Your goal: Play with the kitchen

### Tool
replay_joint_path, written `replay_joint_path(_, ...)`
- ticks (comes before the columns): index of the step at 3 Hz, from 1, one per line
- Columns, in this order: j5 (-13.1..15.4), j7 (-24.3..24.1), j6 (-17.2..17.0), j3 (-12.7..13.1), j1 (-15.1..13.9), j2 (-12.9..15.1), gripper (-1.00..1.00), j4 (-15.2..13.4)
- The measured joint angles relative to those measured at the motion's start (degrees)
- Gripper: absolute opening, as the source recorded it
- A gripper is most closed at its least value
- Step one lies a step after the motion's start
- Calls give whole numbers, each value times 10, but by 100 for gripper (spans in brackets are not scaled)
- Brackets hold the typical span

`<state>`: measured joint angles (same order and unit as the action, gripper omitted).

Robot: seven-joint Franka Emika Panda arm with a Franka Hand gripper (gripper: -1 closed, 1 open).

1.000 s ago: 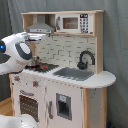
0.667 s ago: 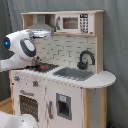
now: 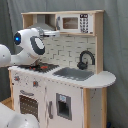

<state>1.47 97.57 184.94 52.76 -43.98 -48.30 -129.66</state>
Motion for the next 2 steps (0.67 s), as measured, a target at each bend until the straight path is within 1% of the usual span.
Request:
replay_joint_path(1,0,12,-1,18,-32,33,100,37)
replay_joint_path(2,0,18,-2,42,-66,58,100,70)
